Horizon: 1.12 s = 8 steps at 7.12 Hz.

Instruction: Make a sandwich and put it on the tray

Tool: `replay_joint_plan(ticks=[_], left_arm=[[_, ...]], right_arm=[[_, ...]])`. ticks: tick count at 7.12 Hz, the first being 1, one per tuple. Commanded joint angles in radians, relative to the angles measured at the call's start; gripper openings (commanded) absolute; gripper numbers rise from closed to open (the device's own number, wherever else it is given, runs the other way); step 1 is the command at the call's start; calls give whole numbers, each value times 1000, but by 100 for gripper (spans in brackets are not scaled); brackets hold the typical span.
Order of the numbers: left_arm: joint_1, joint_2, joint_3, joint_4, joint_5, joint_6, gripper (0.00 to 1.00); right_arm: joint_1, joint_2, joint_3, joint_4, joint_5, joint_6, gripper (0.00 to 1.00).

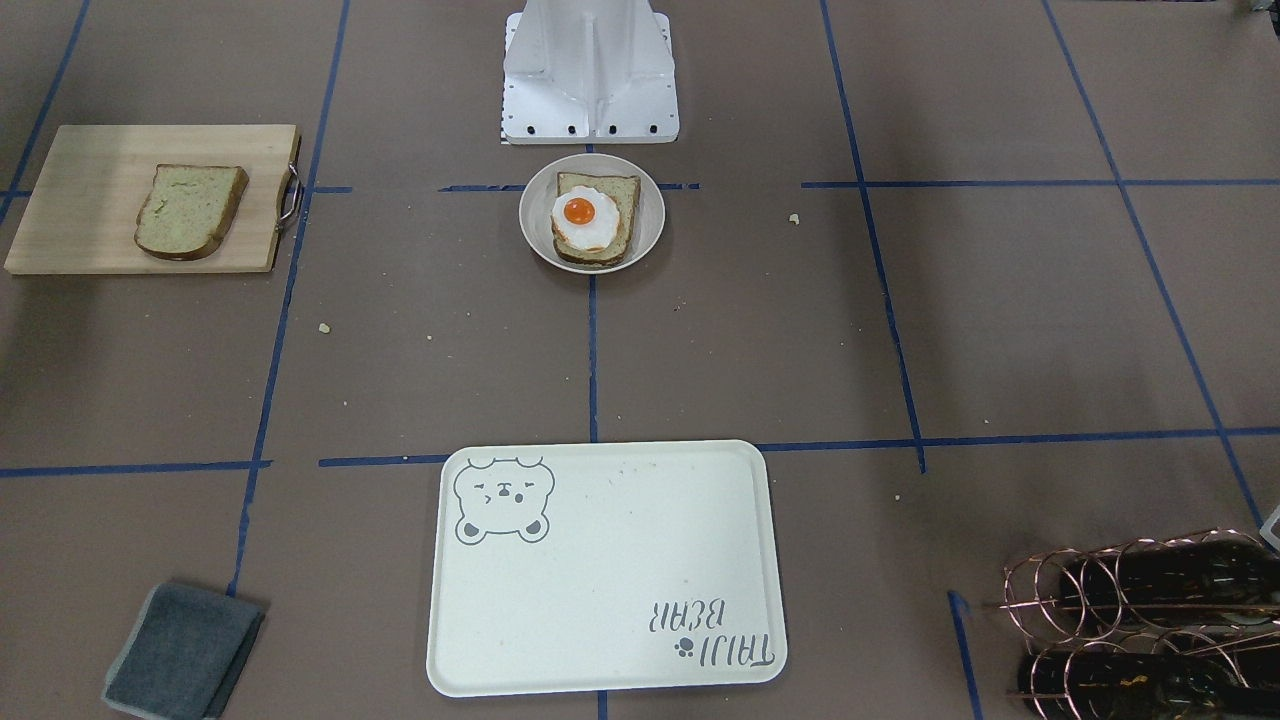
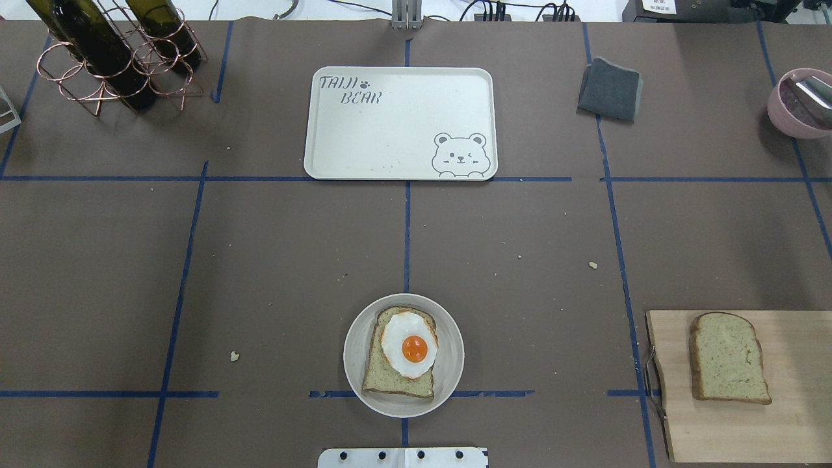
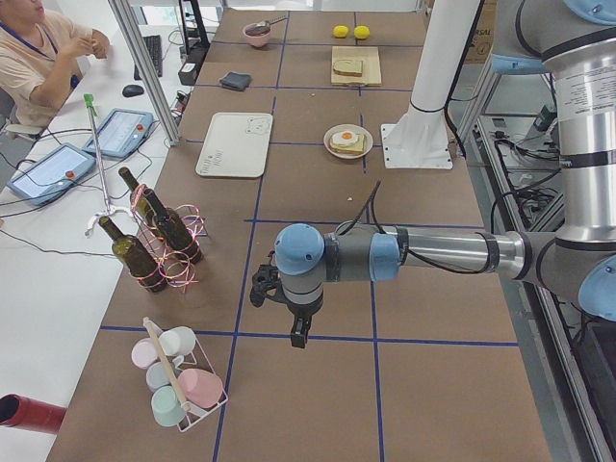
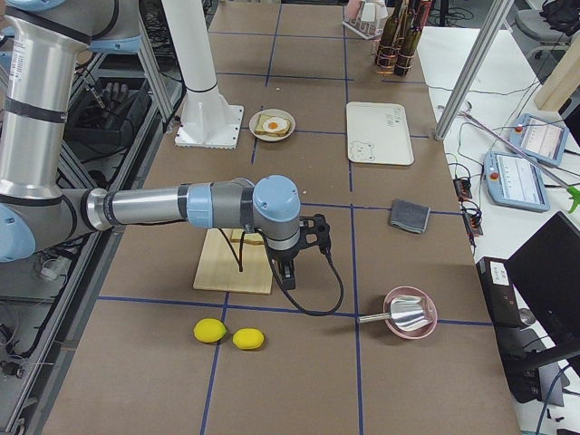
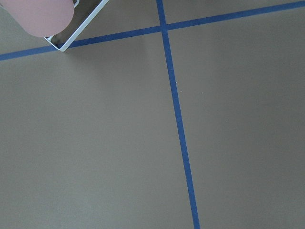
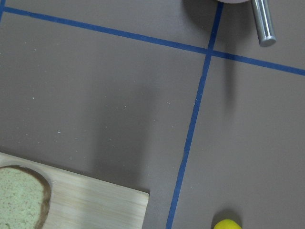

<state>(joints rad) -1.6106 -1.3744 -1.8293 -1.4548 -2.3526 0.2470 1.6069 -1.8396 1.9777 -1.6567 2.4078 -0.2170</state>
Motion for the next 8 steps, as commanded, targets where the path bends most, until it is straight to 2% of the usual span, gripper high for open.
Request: replay_joint_plan(ticks=[1, 2, 3, 4, 6, 8], left_arm=[[0, 0, -2, 1, 1, -2, 100], [0, 0, -2, -1, 0, 0, 100], [0, 0, -2, 1, 1, 0, 100], [0, 0, -2, 1, 0, 0, 100], [0, 0, -2, -1, 0, 0, 100], [0, 0, -2, -3, 0, 0, 100]], right_arm=[[-7, -6, 6, 70, 10, 2, 100], [-27, -6, 12, 87, 11, 13, 100], [-83, -6, 50, 130, 19, 141, 100], [-178, -32, 68, 273, 27, 347, 100], [-374, -155, 63, 711, 11, 773, 100], [-506, -242, 56, 994, -36, 1035, 100]])
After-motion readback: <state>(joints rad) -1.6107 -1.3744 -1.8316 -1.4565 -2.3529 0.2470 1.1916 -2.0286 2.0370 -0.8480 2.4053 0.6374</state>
